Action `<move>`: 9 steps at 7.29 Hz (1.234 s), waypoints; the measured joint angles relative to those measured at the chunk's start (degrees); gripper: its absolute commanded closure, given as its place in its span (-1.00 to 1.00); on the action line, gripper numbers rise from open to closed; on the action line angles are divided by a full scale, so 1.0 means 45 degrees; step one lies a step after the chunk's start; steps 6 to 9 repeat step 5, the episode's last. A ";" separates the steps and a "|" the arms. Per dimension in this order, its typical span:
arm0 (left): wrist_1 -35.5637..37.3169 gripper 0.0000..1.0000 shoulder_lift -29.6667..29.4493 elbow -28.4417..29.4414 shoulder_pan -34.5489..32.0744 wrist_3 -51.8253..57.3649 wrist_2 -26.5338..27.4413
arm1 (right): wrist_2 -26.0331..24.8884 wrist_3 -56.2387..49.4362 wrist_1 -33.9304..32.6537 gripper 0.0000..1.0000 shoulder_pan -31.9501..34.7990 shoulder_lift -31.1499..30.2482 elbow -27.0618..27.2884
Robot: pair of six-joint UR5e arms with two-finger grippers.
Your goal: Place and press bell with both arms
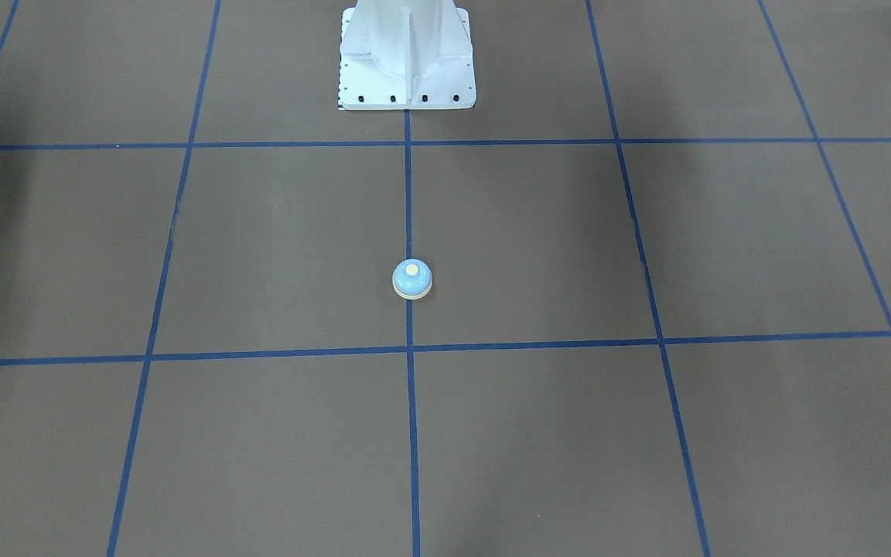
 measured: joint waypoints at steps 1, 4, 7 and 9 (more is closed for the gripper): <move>0.0000 -0.99 -0.0005 -0.0042 0.0000 -0.0004 0.0007 | -0.0077 0.0014 0.0000 -1.00 -0.0007 0.0050 -0.0036; 0.0000 -0.99 0.0010 -0.0071 -0.0017 -0.0007 0.0017 | -0.0112 0.0069 -0.0012 -1.00 -0.0015 0.0082 -0.0041; 0.0000 -0.99 0.0058 -0.0022 -0.0017 -0.0002 0.0030 | -0.0107 0.0070 -0.0017 -1.00 -0.0016 0.0081 -0.0053; 0.0000 -0.99 0.0058 -0.0022 -0.0017 -0.0002 0.0030 | -0.0107 0.0070 -0.0017 -1.00 -0.0016 0.0081 -0.0053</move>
